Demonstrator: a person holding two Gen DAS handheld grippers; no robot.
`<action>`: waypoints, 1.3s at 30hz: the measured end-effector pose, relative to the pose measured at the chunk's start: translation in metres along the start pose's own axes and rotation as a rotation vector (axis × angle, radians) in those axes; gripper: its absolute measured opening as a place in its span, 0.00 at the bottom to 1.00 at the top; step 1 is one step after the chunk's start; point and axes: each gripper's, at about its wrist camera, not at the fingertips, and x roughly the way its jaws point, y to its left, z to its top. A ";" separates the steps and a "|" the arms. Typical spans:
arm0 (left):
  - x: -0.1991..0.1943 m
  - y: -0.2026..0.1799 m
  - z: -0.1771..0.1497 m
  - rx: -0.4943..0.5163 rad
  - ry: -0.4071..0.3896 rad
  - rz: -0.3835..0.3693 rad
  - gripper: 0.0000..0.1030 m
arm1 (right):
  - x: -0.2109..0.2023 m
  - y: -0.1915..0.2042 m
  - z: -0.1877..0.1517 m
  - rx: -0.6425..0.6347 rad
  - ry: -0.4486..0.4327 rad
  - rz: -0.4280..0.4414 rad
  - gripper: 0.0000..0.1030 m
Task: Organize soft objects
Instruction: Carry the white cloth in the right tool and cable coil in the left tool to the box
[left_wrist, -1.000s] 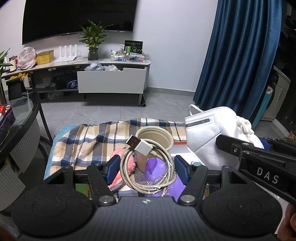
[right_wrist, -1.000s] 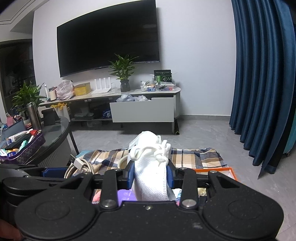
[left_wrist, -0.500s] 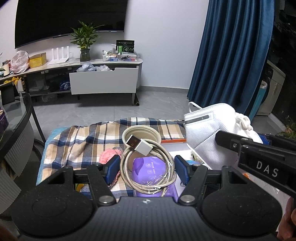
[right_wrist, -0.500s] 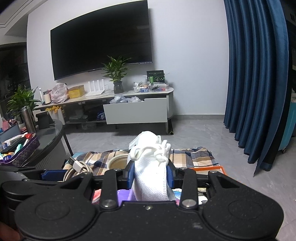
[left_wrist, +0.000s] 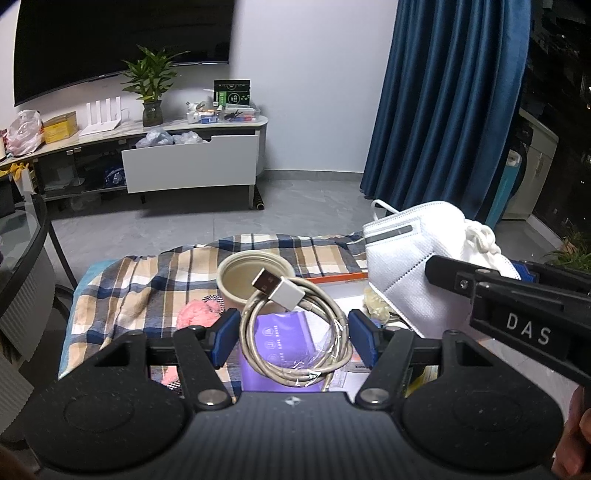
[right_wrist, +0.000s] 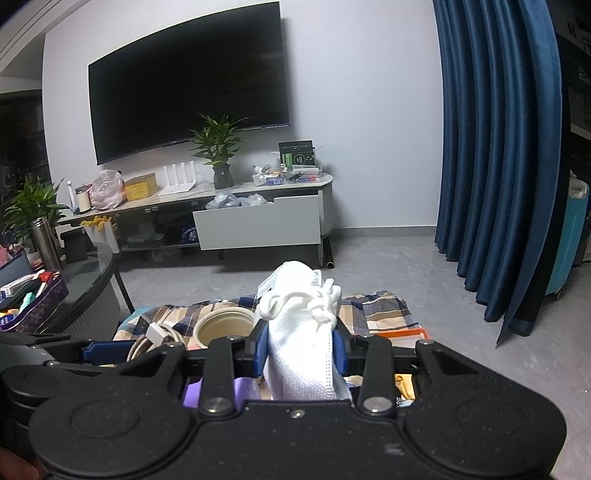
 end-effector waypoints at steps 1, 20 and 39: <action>0.000 -0.001 0.000 0.003 0.000 -0.002 0.63 | -0.001 -0.002 0.000 0.001 -0.001 -0.002 0.42; 0.013 -0.020 0.001 0.040 0.014 -0.035 0.63 | 0.003 -0.023 -0.002 0.027 0.000 -0.038 0.42; 0.027 -0.033 0.003 0.067 0.033 -0.076 0.63 | 0.009 -0.049 -0.003 0.060 0.005 -0.082 0.42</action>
